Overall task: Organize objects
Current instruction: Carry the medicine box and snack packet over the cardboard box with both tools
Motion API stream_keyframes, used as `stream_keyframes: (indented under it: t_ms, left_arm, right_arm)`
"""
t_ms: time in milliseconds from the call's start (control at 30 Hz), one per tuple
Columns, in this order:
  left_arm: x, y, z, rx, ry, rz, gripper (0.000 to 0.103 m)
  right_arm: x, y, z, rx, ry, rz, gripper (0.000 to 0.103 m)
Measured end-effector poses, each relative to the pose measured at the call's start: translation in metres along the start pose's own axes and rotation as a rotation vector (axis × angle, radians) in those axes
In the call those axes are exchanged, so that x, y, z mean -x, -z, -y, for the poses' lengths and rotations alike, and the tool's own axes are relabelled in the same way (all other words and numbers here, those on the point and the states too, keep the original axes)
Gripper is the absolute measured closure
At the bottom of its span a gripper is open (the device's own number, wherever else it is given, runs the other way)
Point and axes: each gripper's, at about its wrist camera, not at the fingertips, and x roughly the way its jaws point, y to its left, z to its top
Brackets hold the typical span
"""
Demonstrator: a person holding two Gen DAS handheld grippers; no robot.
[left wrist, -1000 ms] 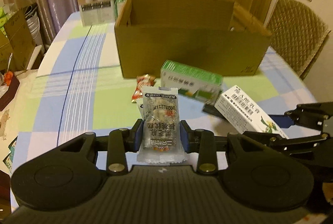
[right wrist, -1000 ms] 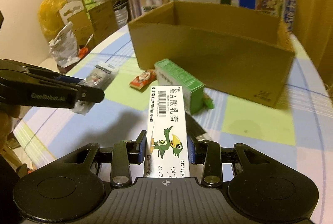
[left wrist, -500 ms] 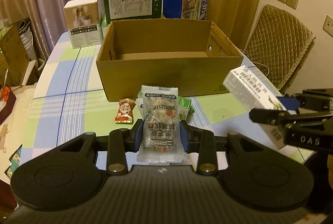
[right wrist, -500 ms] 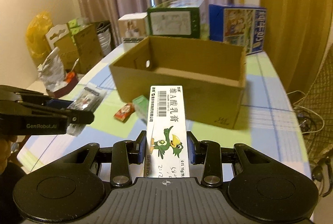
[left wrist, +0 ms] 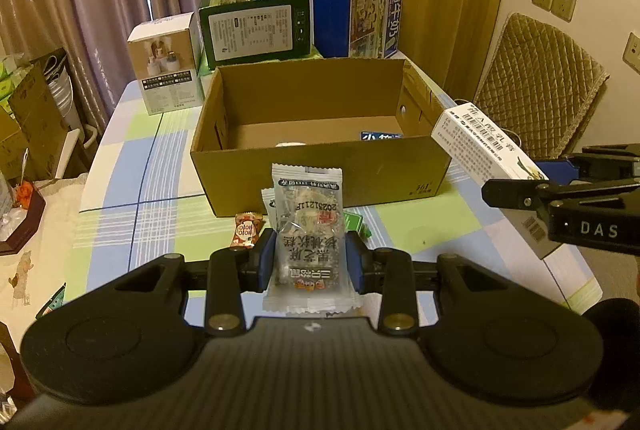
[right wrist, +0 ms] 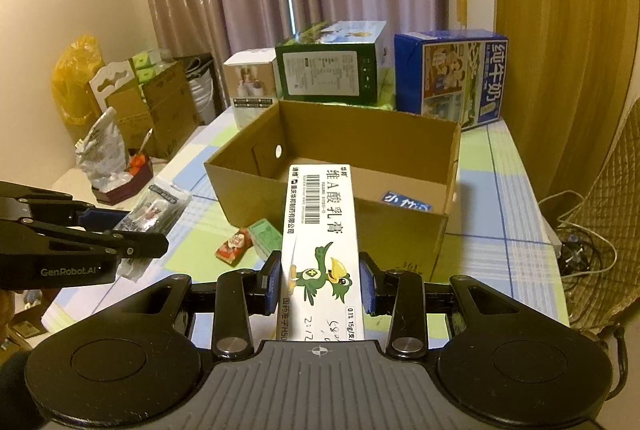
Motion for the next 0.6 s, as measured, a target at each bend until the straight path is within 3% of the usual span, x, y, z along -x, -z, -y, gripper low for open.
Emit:
stream_keyframes:
  t_ms: [200, 600]
  left_arm:
    - [0.0, -0.017, -0.005, -0.009, 0.01, 0.006, 0.072]
    - [-0.03, -0.082, -0.025, -0.03, 0.008, 0.026, 0.072]
  right_arm:
    - [0.003, -0.017, 0.01, -0.012, 0.018, 0.011, 0.068]
    - [-0.023, -0.074, 0.034, -0.031, 0.043, 0.038, 0.067]
